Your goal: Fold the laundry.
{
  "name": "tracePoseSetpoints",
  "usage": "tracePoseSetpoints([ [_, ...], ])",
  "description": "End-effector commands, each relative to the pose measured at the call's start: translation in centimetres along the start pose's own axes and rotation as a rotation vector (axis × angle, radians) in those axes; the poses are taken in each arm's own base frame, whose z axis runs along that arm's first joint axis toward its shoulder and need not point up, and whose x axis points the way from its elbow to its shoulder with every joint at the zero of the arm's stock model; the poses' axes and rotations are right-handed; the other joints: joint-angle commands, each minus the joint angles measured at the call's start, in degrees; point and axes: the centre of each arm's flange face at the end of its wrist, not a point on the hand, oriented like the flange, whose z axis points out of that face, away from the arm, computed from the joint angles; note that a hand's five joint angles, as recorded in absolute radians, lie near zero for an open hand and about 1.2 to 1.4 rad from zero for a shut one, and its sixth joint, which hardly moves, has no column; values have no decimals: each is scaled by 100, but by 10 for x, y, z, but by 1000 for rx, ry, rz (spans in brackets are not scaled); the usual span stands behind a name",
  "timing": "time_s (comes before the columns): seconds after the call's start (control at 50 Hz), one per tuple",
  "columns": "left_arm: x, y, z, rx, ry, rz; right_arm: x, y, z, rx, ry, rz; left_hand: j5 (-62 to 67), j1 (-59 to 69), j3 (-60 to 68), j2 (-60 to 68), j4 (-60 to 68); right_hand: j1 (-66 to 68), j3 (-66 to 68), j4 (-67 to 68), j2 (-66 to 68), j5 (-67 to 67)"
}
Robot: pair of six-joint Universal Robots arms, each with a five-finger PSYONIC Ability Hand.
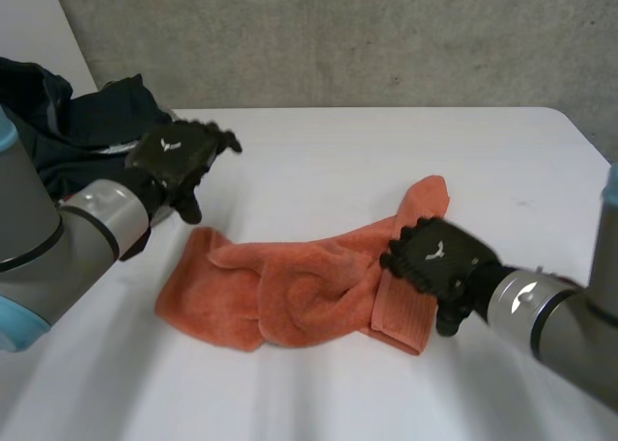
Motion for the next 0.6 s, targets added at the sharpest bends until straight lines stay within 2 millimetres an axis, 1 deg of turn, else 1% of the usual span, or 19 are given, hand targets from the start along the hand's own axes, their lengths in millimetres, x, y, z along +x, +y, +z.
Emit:
tracePoseSetpoints([
  [0.02,4,48,8,-139,64,-38,-20,19,24,6,-30,-28,756,738,775,774,765,876,866,857,937,824],
  [0.06,6,61,10,-172,74,-33,-21,24,31,6,-30,-31,757,738,775,774,765,945,935,926,1005,893],
  [0.12,8,72,13,-198,85,-17,-22,28,38,10,-26,-56,740,721,758,758,748,945,935,926,1006,893],
  [0.16,9,75,15,-206,89,-9,-24,32,42,7,-27,-72,740,721,758,758,748,945,935,926,1006,893],
  [0.22,5,78,18,-211,83,-6,-31,38,50,4,-42,-112,723,705,742,741,732,1062,1052,1043,1122,1010],
  [0.24,4,79,18,-211,82,-7,-34,38,53,10,-44,-134,723,705,742,741,732,1513,1502,1494,1573,1461],
  [0.28,4,78,19,-207,82,-5,-33,37,56,18,-34,-147,723,705,742,741,732,2453,2443,2434,2514,2401],
  [0.3,4,77,20,-202,84,-2,-31,36,58,28,-18,-153,723,705,742,741,732,4474,4464,4455,4534,4422],
  [0.32,4,77,20,-200,85,-3,-28,36,59,33,-7,-153,723,705,742,741,732,5577,5567,5558,5637,5525],
  [0.38,3,76,22,-193,83,1,-24,34,60,43,20,-142,706,688,725,724,715,5750,5740,5731,5810,5698],
  [0.42,5,80,26,-199,91,0,-22,34,59,50,34,-101,706,688,725,724,715,5750,5740,5731,5810,5698],
  [0.48,8,87,33,-212,104,-2,-8,20,48,90,90,-44,757,738,775,774,765,5750,5740,5731,5810,5698],
  [0.5,8,89,34,-216,107,-2,0,12,40,111,119,-8,757,738,775,774,765,5750,5740,5731,5810,5698],
  [0.56,14,92,40,-216,127,12,8,9,32,125,150,48,907,889,926,925,916,5750,5740,5731,5810,5698],
  [0.6,20,93,44,-213,145,23,19,8,26,133,182,113,1276,1258,1295,1294,1285,5750,5740,5731,5810,5698],
])
